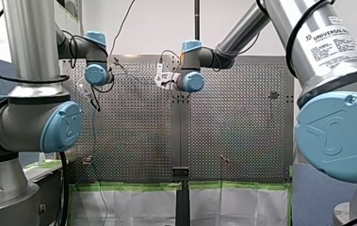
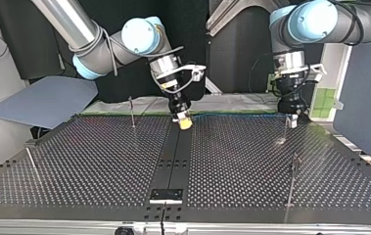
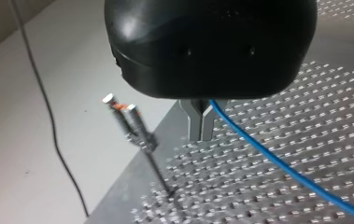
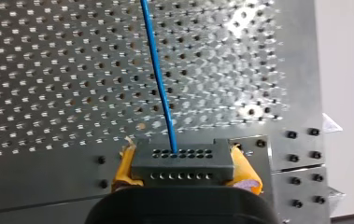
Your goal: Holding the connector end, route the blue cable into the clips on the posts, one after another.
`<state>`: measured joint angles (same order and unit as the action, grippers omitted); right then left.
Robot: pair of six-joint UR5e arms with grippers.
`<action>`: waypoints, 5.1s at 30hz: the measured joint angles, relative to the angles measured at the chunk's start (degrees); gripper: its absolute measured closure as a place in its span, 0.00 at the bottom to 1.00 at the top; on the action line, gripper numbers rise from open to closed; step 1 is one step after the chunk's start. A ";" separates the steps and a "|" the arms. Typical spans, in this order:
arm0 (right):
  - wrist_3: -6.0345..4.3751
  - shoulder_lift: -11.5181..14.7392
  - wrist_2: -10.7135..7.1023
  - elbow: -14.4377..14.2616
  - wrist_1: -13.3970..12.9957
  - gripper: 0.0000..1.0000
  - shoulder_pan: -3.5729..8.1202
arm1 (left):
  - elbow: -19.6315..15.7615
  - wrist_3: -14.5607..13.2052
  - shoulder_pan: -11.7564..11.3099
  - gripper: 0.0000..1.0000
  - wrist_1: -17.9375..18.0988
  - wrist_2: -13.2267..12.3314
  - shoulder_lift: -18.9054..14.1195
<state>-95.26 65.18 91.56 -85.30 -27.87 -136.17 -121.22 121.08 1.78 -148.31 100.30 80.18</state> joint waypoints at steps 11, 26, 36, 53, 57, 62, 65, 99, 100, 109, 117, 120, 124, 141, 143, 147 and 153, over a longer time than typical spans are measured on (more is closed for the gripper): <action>-0.31 0.00 -0.09 4.34 1.68 1.00 0.09 | 2.26 2.40 -5.48 0.99 -0.24 -2.21 -0.16; -0.60 0.00 -1.46 5.90 2.28 1.00 0.52 | 6.15 2.82 -12.58 0.99 -0.24 -8.84 0.29; -1.20 0.00 -1.55 7.85 3.60 1.00 1.07 | 7.56 2.96 -13.69 0.99 -0.16 -13.40 1.64; -2.05 0.00 -1.65 8.65 4.29 1.00 3.48 | 9.24 3.84 -13.12 0.99 1.13 -21.11 1.83; -2.12 0.00 -1.66 8.63 4.45 1.00 4.32 | 9.26 4.32 -13.00 0.99 2.03 -22.62 1.86; -2.14 -0.01 -1.72 8.64 4.55 1.00 5.22 | 9.27 5.63 -13.12 0.99 3.72 -23.70 2.79; -2.14 -0.01 -1.72 8.63 4.62 1.00 5.61 | 9.26 5.93 -13.27 0.99 4.30 -23.74 3.28; -1.62 -0.05 -1.99 8.63 4.74 1.00 6.73 | 9.26 17.03 -14.59 0.99 16.20 -27.12 8.64; -1.62 -0.05 -1.99 8.63 4.74 1.00 6.81 | 9.26 17.46 -14.60 0.99 16.73 -27.12 8.72; -1.86 -0.08 -1.90 8.65 4.66 1.00 7.76 | 9.26 19.89 -15.10 0.99 19.37 -27.75 9.62; -2.74 -0.09 -1.69 8.80 4.34 1.00 8.70 | 10.08 23.28 -15.20 0.99 21.53 -28.84 10.96; -2.83 -0.09 -1.66 8.83 4.26 1.00 9.01 | 11.29 23.86 -14.86 0.99 21.55 -28.99 12.29; -3.05 -0.15 -1.55 8.84 4.15 1.00 9.38 | 12.62 24.00 -14.39 0.99 21.48 -28.89 14.27; -5.66 -0.42 -1.02 9.81 2.56 1.00 12.97 | 15.05 23.66 -14.04 0.99 21.15 -28.17 17.49; -5.71 -0.43 -1.06 9.82 2.55 1.00 13.18 | 15.05 23.50 -14.03 0.99 21.09 -28.14 17.49; -5.74 -0.44 -1.26 9.83 2.55 1.00 13.43 | 15.06 23.01 -14.03 0.89 21.04 -27.82 17.50; -5.75 -0.44 -1.72 9.82 2.58 1.00 13.48 | 15.07 21.50 -13.98 0.83 20.76 -27.21 17.13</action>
<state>-101.01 64.74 89.84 -75.48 -25.28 -122.69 -106.15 142.58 -12.21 -127.55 73.09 97.31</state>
